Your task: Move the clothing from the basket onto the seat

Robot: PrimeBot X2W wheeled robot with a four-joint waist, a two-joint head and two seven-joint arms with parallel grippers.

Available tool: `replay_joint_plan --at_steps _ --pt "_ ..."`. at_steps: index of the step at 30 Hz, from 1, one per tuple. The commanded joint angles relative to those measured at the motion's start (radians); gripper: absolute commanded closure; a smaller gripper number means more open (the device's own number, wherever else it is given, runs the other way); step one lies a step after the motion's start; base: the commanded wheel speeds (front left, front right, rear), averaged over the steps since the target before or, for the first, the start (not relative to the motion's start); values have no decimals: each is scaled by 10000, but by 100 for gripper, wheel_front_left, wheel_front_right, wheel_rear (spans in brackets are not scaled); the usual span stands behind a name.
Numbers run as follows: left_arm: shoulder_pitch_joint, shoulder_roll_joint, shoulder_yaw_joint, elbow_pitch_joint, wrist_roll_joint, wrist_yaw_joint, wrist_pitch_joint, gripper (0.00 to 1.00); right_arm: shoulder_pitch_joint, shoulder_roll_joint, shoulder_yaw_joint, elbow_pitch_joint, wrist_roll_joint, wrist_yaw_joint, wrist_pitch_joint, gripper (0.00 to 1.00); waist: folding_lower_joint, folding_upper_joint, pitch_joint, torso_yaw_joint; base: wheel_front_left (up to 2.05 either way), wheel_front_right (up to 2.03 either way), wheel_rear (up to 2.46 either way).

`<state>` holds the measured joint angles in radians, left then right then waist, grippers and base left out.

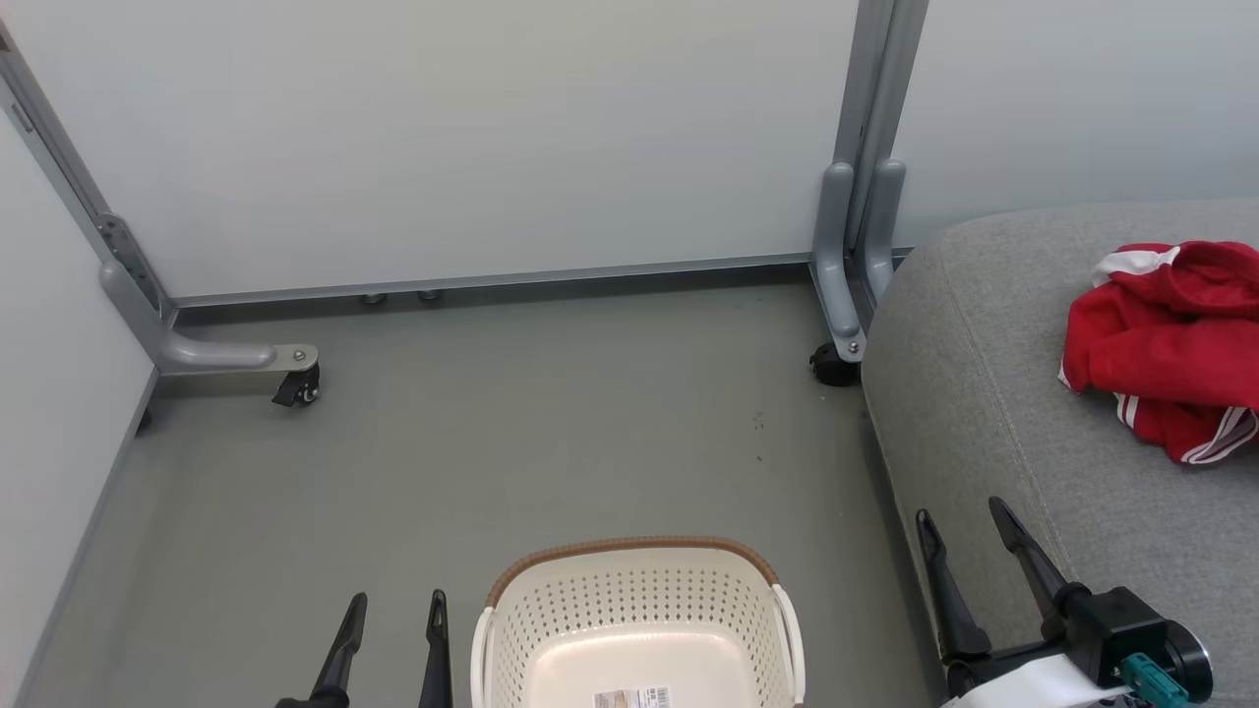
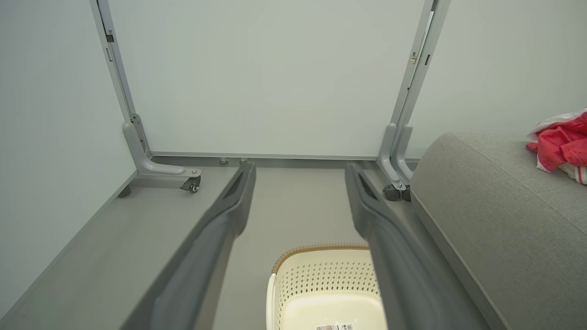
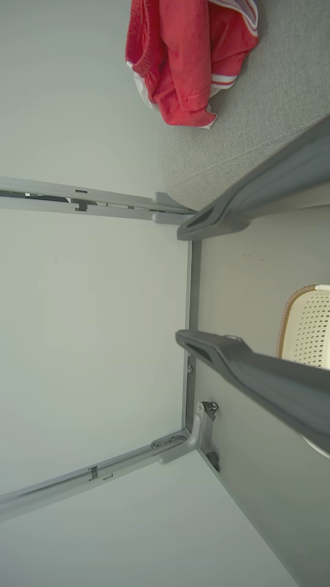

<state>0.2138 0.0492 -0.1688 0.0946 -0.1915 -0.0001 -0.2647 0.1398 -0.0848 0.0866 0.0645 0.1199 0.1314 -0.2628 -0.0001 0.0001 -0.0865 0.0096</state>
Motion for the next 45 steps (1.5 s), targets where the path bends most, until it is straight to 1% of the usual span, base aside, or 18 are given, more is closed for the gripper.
replay_joint_plan --at_steps 1,10,11,17,29,45 --pt "-32 26 13 3 48 -7 9 0 40 -1 -39 13 52 -14 -29 0 1 -1 -1 -7 0 0 0" --pt "-15 25 51 85 117 -9 9 0 64 35 21 68 45 -14 -29 0 1 -1 -122 -91 0 0 0" --pt "-3 0 39 80 90 -6 0 100 0 52 13 44 29 0 0 100 1 -1 -114 -83 0 0 0" --pt "11 -4 26 530 -10 -11 13 100 59 111 20 523 118 0 30 100 1 -1 -116 -91 0 0 0" --pt "-516 130 314 663 -2458 -211 487 100 -361 34 -161 708 2647 -1 515 100 1 -1 -18 -91 0 0 0" --pt "-1169 250 692 887 -5276 -473 1080 100 -864 -19 -423 941 5559 -3 1125 100 1 -1 116 -92 0 0 0"
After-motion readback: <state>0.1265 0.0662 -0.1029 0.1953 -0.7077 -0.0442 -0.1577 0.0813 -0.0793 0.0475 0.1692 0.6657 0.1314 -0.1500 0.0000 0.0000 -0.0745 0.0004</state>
